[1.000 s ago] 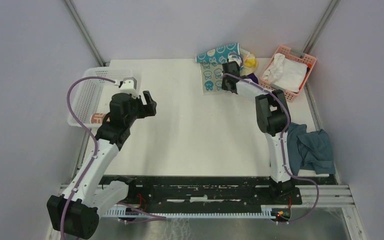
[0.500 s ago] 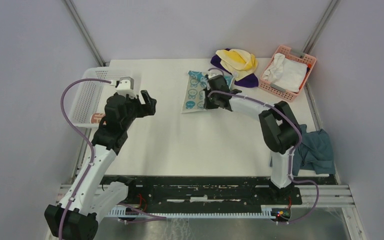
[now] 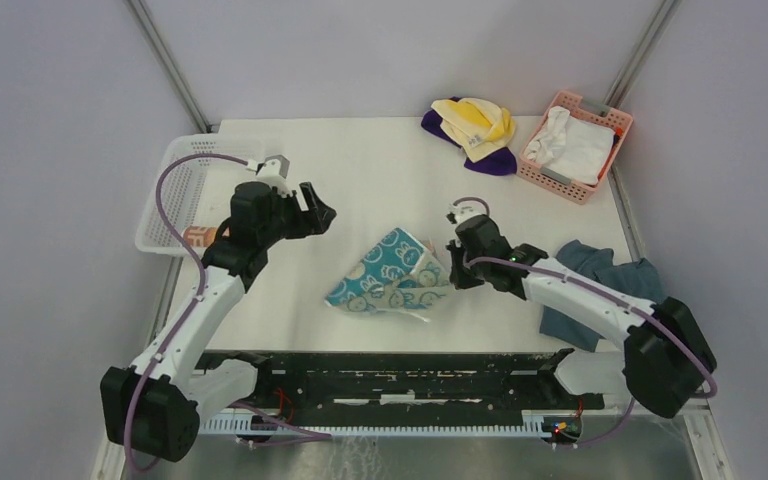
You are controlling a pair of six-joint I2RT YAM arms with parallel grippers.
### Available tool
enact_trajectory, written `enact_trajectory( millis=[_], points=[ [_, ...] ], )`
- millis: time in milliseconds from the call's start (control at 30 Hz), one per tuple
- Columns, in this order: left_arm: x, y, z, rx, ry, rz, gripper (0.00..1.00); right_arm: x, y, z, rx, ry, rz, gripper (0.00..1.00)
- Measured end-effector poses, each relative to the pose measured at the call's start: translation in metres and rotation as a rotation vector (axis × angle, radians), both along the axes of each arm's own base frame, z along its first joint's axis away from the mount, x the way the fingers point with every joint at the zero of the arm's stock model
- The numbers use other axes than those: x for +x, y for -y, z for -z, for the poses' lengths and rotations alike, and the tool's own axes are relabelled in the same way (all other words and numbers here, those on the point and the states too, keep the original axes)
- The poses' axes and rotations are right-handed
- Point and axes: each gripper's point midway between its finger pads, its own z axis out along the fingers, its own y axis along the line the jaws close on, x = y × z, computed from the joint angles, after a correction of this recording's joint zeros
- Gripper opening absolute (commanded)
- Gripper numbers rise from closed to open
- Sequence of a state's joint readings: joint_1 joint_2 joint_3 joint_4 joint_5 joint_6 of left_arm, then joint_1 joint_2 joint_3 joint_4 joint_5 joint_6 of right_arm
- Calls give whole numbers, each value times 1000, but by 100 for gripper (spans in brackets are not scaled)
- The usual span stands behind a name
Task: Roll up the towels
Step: Move the towel to the center of the board, then flatten out the towel at the center of the board.
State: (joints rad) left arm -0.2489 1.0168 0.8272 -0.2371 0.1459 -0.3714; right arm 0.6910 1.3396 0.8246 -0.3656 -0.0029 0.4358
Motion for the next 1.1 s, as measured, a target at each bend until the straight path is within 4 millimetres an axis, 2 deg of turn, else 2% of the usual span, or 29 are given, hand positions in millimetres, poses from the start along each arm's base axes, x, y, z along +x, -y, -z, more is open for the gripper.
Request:
enact_trajectory(
  millis=[67, 167, 300, 433, 767, 967, 1100],
  points=[
    [-1, 10, 10, -27, -47, 22, 81, -9, 35, 9, -74, 2, 84, 2],
    [-4, 29, 24, -51, -105, 63, 79, -12, 75, 11, -147, 30, 206, 2],
    [-16, 66, 48, -46, -185, 146, 78, -8, 101, 18, -198, 36, 310, 2],
    [-27, 103, 71, 18, -239, 215, 76, -7, 105, 29, -218, 16, 330, 1],
    [-28, 187, 98, 252, -211, 255, 72, 6, 105, 34, -207, 41, 358, 1],
    [-40, 214, 138, 444, -216, 287, 71, 9, 112, 35, -209, 46, 390, 0],
    [-40, 221, 167, 541, -235, 285, 66, 13, 114, 34, -200, 51, 405, 0]
  ],
)
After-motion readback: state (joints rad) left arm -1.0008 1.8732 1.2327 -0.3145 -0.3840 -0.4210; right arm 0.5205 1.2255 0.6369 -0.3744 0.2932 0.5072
